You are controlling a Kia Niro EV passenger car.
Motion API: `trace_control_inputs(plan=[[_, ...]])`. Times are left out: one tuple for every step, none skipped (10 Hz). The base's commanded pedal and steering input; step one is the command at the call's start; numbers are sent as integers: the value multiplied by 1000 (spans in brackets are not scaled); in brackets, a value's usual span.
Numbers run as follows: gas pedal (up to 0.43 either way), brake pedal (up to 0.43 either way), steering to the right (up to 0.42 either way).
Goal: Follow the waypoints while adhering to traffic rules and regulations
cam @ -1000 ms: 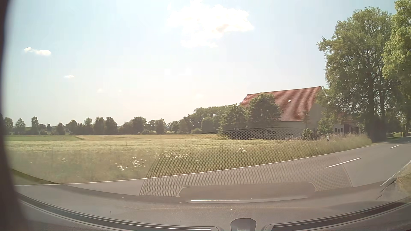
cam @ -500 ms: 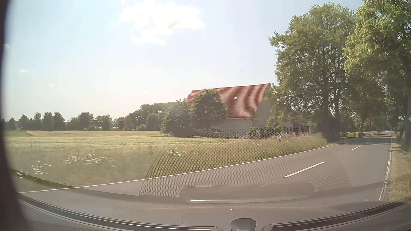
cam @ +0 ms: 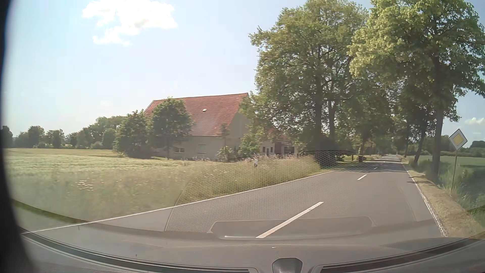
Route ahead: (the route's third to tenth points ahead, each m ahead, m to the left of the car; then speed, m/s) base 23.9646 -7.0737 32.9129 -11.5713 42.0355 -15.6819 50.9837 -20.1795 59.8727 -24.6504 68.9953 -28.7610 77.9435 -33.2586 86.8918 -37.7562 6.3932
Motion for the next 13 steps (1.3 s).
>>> trace_control_inputs(plan=[[398, 6, 331], [398, 6, 312], [421, 6, 289], [421, 6, 270], [421, 6, 244], [429, 6, 216], [441, 6, 176], [449, 12, 145], [461, 6, 107], [469, 6, 77], [480, 6, 59], [480, 6, 48], [480, 6, 48]])
